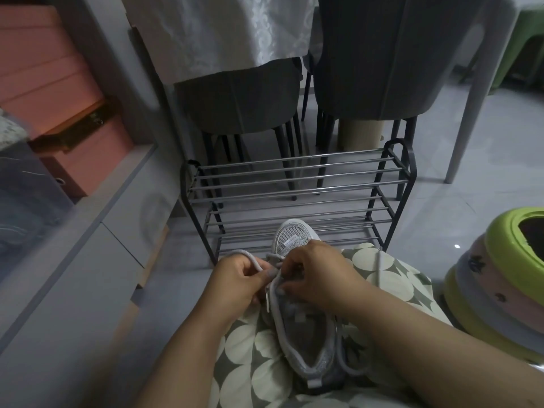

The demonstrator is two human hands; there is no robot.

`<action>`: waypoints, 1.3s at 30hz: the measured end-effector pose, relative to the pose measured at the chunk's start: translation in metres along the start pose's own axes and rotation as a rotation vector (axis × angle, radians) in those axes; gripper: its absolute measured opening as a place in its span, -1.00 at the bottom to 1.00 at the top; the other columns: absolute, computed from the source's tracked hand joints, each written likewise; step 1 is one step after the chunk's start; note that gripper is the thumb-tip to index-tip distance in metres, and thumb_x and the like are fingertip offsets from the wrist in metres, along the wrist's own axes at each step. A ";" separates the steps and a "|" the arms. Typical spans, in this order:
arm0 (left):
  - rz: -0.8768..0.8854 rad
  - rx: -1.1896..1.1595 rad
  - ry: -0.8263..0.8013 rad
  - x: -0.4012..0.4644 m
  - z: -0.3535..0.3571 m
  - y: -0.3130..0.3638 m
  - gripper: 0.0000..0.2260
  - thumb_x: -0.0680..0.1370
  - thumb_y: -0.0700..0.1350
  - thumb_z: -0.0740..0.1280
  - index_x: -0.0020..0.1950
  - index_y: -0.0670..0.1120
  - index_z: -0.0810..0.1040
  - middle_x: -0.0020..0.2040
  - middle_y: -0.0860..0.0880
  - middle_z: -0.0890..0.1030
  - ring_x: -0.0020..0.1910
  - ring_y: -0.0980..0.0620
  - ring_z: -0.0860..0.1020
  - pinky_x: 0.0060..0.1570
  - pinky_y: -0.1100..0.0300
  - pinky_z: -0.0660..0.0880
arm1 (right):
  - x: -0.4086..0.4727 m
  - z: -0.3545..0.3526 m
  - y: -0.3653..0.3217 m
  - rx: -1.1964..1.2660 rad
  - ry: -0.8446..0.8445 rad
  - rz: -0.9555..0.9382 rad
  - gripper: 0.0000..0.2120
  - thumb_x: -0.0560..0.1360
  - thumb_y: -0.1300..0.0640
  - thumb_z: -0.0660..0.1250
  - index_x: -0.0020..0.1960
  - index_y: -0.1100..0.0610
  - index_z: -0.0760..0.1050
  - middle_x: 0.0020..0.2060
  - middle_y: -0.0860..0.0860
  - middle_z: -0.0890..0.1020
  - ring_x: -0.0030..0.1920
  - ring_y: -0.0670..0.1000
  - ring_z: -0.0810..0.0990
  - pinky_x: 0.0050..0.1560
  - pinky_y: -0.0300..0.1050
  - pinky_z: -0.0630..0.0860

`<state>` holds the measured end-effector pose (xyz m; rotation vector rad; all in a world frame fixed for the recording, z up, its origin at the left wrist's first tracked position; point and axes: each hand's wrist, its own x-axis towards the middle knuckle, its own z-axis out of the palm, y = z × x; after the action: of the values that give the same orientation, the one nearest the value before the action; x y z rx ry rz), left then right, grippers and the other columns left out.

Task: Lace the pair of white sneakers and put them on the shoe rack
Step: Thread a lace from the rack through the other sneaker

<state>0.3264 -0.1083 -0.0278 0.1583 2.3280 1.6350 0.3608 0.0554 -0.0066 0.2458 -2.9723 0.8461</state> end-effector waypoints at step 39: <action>0.103 -0.325 0.061 -0.006 0.014 -0.012 -0.63 0.36 -0.55 0.30 -0.02 -0.13 0.39 -0.32 0.01 0.36 -0.25 0.02 0.40 -0.18 0.14 0.41 | 0.000 -0.063 0.023 1.472 0.300 0.172 -0.76 0.61 0.27 0.05 -0.23 0.15 0.28 -0.51 0.02 0.36 -0.51 -0.01 0.27 -0.45 -0.15 0.30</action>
<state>0.3372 -0.1016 -0.0418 0.1624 2.0889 2.0674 0.3568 0.1075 0.0349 -0.1218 -1.5587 2.5591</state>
